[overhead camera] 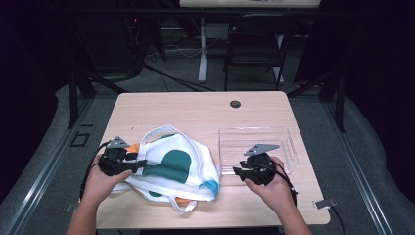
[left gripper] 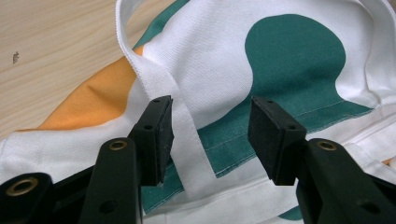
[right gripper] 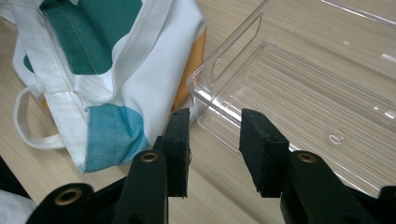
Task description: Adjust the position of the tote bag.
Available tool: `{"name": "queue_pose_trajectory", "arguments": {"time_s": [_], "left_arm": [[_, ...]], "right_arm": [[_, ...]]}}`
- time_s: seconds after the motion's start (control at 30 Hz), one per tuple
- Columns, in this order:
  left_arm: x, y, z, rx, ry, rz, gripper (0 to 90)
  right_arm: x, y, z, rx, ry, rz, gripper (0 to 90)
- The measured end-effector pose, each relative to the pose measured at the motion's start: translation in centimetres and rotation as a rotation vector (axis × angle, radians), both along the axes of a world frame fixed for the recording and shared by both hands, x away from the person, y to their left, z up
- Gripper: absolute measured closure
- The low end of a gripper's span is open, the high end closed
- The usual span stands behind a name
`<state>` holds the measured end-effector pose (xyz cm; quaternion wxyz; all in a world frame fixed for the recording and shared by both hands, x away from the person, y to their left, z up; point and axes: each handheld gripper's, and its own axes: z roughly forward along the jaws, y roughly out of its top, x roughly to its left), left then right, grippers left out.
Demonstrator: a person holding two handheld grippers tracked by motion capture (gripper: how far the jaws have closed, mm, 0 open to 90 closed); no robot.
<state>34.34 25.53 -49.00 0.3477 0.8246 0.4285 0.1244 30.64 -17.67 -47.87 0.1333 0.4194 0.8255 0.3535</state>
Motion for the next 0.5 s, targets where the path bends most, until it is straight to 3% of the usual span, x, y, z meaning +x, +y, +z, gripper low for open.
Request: {"name": "queue_pose_trajectory", "arguments": {"time_s": [0.2,0.37,0.5], "left_arm": [[-0.2,0.4,-0.1,-0.021,-0.005,0.012,49.8],[-0.5,0.9,0.0,-0.014,-0.005,0.024,49.9],[-0.9,1.7,0.1,-0.043,-0.011,0.060,49.5]], "right_arm": [[0.1,0.2,-0.3,0.002,0.000,-0.001,65.8],[0.0,0.5,-0.2,-0.002,-0.009,0.009,67.5],[-0.1,0.7,0.0,0.013,-0.025,0.011,68.4]]}}
